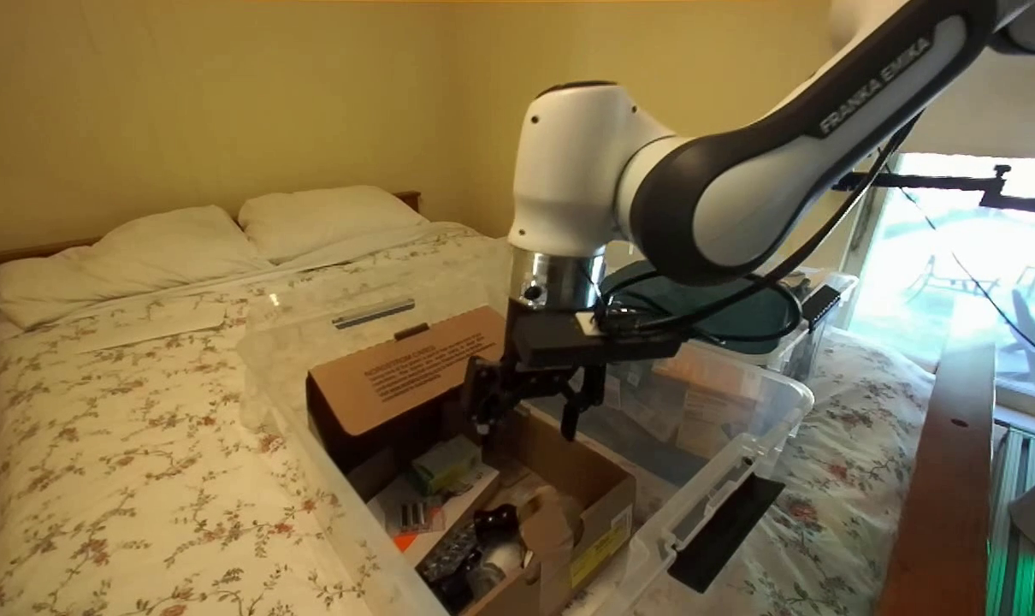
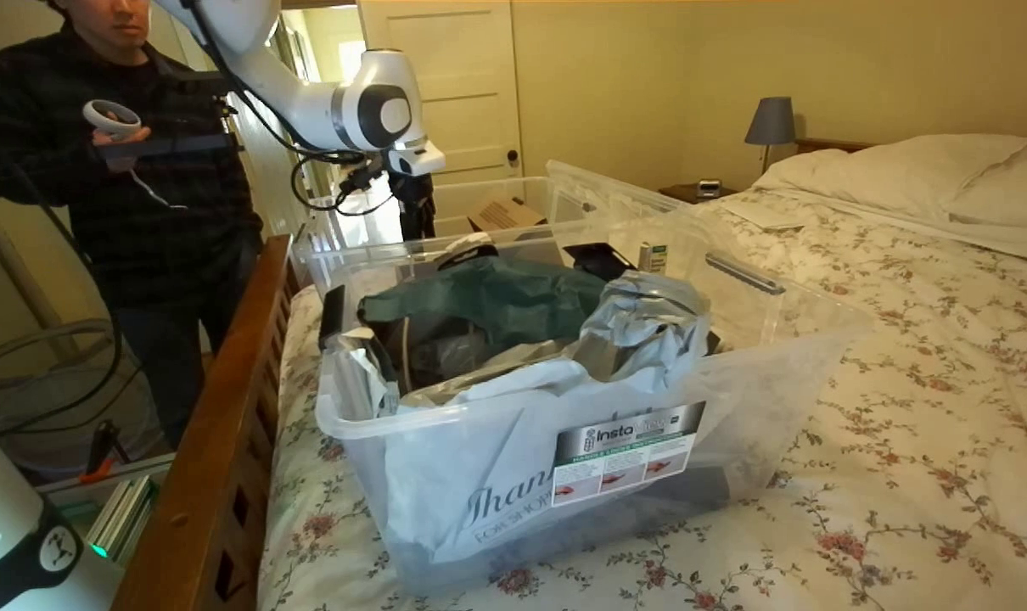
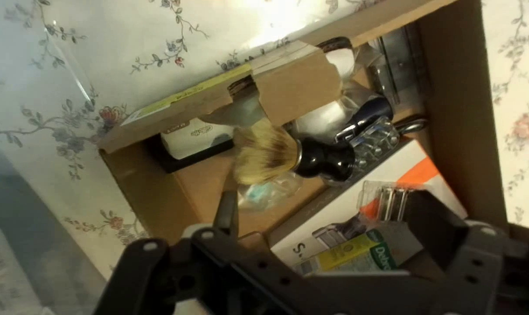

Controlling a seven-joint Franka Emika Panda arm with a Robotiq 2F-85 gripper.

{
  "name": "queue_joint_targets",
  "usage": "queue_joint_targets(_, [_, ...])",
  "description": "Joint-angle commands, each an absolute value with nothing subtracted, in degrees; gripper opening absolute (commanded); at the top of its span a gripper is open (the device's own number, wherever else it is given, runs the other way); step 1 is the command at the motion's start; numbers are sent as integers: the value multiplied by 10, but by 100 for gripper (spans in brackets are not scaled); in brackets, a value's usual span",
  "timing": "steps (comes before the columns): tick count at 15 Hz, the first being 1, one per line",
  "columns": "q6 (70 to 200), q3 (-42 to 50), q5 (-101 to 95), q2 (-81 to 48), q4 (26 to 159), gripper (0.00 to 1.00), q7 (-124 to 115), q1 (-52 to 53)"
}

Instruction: Shift one object to the crate on the right

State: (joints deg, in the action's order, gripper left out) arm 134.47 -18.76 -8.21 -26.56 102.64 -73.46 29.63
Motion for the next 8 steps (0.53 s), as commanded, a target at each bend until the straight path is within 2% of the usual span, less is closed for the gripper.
queue_joint_targets(1, [1299, -171, -94, -350, 916, 100, -623, 322])
queue_joint_targets(4, [1296, -144, -117, -379, 877, 100, -558, 352])
queue_joint_targets(5, [1319, -142, -85, -348, 925, 100, -584, 346])
queue_joint_targets(8, [1333, -133, -86, -360, 919, 100, -547, 354])
